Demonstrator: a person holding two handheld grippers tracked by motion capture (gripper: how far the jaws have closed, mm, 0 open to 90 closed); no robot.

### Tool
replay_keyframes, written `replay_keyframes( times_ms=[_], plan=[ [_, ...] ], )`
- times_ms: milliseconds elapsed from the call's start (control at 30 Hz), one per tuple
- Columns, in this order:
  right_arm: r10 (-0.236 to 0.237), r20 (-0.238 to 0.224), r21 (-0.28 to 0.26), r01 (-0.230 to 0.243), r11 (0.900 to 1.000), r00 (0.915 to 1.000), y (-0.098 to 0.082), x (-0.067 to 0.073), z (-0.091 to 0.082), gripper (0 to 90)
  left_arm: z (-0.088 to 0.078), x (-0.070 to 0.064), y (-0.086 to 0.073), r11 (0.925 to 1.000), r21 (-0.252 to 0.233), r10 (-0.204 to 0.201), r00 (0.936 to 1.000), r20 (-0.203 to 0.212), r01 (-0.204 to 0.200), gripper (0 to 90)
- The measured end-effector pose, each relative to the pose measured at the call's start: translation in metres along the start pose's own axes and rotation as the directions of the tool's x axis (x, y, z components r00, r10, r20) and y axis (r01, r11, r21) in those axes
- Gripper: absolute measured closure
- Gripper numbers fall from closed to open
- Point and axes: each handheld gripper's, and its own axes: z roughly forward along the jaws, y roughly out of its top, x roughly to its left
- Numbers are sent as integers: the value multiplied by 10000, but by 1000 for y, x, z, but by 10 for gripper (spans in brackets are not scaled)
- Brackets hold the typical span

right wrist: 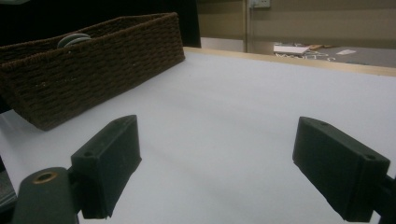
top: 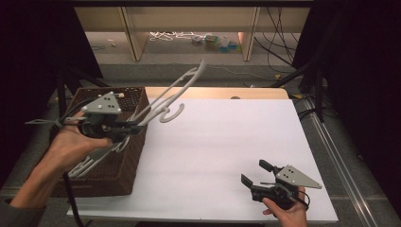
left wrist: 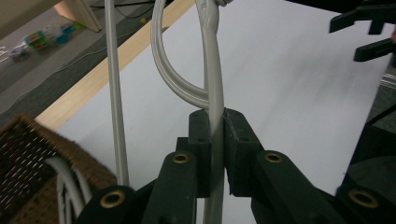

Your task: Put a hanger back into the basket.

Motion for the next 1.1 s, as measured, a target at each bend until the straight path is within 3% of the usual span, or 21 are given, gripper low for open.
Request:
replay_keyframes(
  times_ms=[267, 333, 367, 433, 633, 700, 800, 900, 933, 967, 1000, 1033, 1100],
  plan=[
    [84, 127, 310, -87, 9995, 9999, 0, 0, -2, 158, -16, 27, -31, 9993, 251, -247, 9974, -677, 265, 824],
    [90, 0, 107, -90, 9999, 10000, 0, -1, -1, 158, -16, 30, -38, 9989, 312, -342, 9973, -651, 363, 824],
    [65, 9, 94, -65, 9999, 10000, 0, -1, -1, 158, -16, 31, -42, 9970, 468, -582, 9963, -635, 612, 824],
    [127, 68, 221, -128, 9997, 9999, 0, 0, -1, 158, -14, 36, -48, 9977, 551, -376, 9979, -535, 405, 824],
    [99, 63, 347, -102, 9993, 9999, 0, 0, -2, 158, -18, 44, -63, 9925, 856, -792, 9919, -988, 878, 824],
    [29, 137, 331, -33, 9994, 9999, 0, -1, -2, 158, -19, 49, -68, 9939, 898, -545, 9927, -1075, 643, 824],
    [77, -20, 129, -77, 9999, 10000, -1, -1, 0, 158, -22, 54, -76, 9917, 1037, -643, 9915, -1133, 762, 824],
    [4, 117, 349, -8, 9994, 9999, 0, -1, -1, 158, -24, 60, -82, 9927, 1083, -399, 9918, -1213, 532, 824],
    [40, 69, 299, -42, 9995, 10000, 0, -1, -1, 158, -25, 59, -86, 9885, 1197, -780, 9894, -1223, 927, 824],
    [48, 46, 298, -49, 9995, 10000, 0, -1, -1, 158, -24, 62, -88, 9913, 1143, -503, 9904, -1286, 652, 824],
    [19, 132, 361, -24, 9993, 9999, 0, -1, -2, 158, -24, 64, -90, 9901, 1219, -538, 9903, -1282, 695, 824],
    [19, 116, 351, -23, 9994, 9999, 1, -1, -2, 158, -25, 63, -92, 9851, 1359, -862, 9866, -1384, 1052, 824],
    [89, -26, 249, -88, 9997, 10000, 0, -2, -1, 158, -26, 66, -95, 9847, 1346, -913, 9857, -1418, 1106, 824]
  ],
)
